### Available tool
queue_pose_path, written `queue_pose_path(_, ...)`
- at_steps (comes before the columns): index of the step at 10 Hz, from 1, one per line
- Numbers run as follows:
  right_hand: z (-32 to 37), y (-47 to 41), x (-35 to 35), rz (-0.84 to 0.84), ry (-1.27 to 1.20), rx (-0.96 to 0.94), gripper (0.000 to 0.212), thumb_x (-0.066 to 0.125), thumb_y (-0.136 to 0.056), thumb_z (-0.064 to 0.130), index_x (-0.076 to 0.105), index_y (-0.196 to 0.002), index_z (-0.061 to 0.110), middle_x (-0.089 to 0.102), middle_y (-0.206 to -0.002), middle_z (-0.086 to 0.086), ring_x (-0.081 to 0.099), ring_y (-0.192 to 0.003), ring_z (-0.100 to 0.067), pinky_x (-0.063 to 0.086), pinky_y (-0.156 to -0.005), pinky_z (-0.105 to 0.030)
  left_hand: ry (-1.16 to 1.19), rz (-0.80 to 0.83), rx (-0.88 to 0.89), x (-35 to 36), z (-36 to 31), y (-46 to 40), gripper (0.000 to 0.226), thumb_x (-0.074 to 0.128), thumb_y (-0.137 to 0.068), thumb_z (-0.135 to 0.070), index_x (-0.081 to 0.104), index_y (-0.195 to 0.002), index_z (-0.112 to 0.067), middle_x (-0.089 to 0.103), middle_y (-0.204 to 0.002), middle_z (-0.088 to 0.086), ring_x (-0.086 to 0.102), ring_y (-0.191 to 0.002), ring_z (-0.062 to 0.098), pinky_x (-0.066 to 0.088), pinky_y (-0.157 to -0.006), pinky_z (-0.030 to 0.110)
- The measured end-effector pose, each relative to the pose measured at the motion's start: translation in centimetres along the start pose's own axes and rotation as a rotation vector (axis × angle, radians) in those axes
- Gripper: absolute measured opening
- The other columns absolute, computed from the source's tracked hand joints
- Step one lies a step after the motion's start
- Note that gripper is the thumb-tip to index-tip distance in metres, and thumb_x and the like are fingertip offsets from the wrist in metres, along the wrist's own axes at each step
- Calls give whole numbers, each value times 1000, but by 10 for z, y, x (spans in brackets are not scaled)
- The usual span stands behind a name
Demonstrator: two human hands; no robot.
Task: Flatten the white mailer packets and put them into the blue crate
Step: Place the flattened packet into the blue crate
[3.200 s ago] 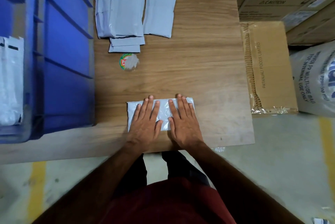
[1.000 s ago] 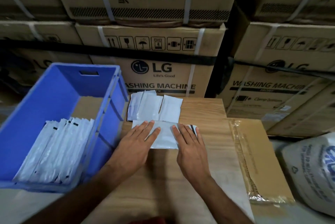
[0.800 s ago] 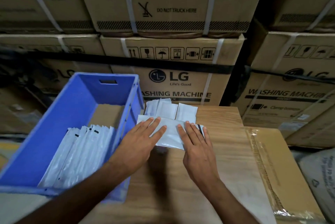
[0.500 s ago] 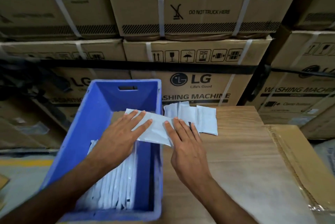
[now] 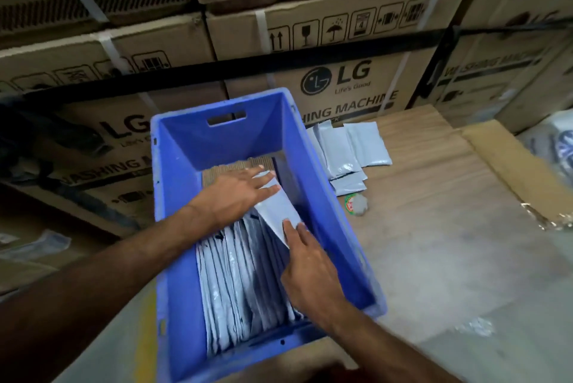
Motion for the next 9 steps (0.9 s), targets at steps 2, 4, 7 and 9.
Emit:
queue_pose_path(2,-26,-11,32,219,38,333,83,49,-98,19,-3,-162,11,29,-158,-22,43,-139,-39,40,-109,-45,63,38,218,41,-34,-60,39,35,-90,-20,74,-99,-19,72,-94,2,71,-97,31,61,-77,37)
queue_pose_path(4,-27,-20,56,489,-106,486,65,53,-100,9,21,-154,-10,46,-148,-27,47,-136,-40,40,-107,-43,141,442,217,94,-45,-60,57,34,-96,-25,42,-153,-24,47,-156,3,40,-145,25,39,-113,37)
queue_pose_path(7,-25,-33,54,531,-269,531,40,51,-103,13,52,-139,-4,55,-142,-21,53,-129,-35,42,-101,-34,310,488,263,81,-41,-63,52,24,-101,-35,51,-147,-30,52,-151,0,49,-136,21,40,-112,37)
queue_pose_path(9,-15,-36,81,496,-291,645,82,53,-97,25,3,-156,-5,32,-156,-28,39,-142,-40,33,-117,-46,303,591,282,77,-34,-64,44,27,-106,-34,54,-139,-27,57,-143,-2,51,-130,18,41,-108,37)
Point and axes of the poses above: each hand's wrist, its own y-axis away from the middle knuckle, its own x-axis out of the palm, z = x × y, the point moved 5 cm from there along -y, towards the middle knuckle
